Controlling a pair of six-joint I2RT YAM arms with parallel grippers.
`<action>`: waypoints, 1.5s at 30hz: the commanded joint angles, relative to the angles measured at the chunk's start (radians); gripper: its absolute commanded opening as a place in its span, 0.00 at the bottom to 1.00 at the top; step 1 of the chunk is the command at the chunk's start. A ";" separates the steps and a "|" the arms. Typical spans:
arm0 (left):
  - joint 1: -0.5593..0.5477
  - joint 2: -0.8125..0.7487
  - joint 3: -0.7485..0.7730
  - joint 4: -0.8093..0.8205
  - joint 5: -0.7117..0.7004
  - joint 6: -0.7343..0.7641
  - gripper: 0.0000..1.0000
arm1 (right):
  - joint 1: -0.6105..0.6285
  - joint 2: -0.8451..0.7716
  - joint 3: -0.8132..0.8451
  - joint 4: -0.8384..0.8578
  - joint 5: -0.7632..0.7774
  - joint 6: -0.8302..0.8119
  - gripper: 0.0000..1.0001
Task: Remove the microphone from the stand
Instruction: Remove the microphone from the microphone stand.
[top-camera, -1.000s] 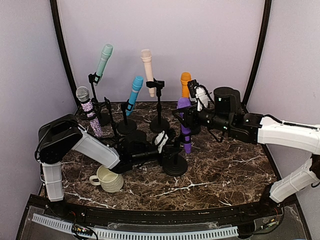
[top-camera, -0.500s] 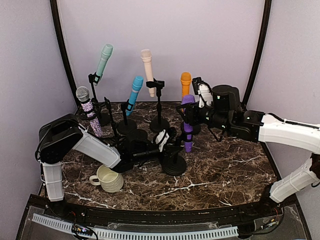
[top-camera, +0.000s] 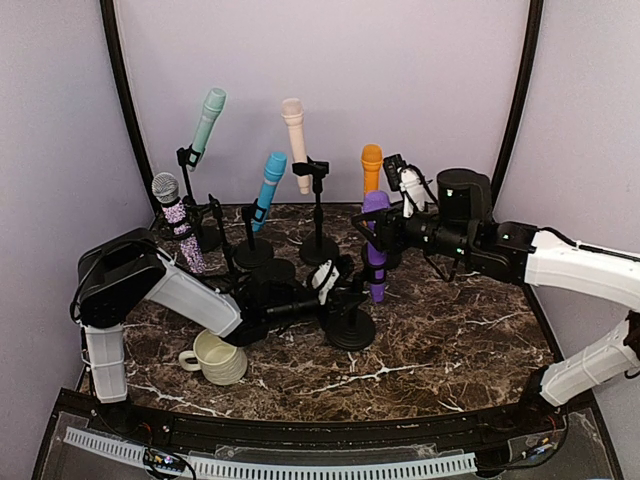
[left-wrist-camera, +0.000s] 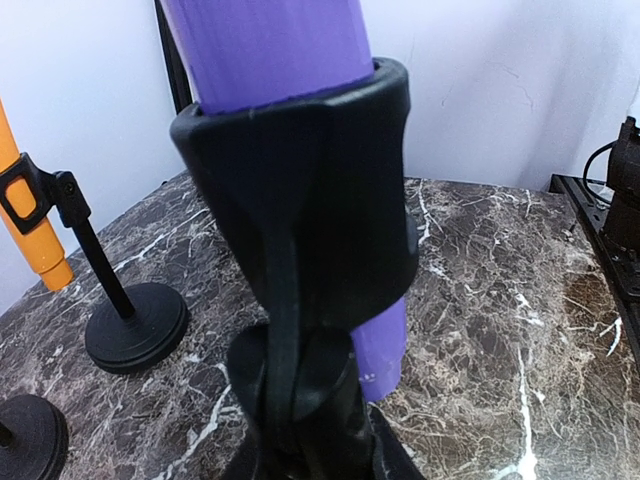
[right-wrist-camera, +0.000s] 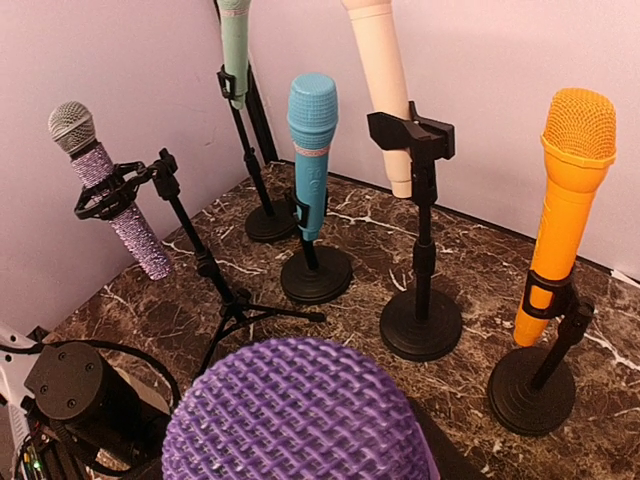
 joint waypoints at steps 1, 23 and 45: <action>-0.005 0.034 -0.034 -0.132 0.026 0.045 0.00 | -0.029 -0.100 0.032 0.315 -0.199 -0.034 0.29; -0.005 0.035 -0.033 -0.133 0.025 0.047 0.00 | -0.063 -0.107 0.030 0.337 -0.343 0.036 0.30; -0.005 0.039 -0.032 -0.128 0.017 0.044 0.00 | -0.063 -0.119 0.086 0.170 0.082 0.104 0.29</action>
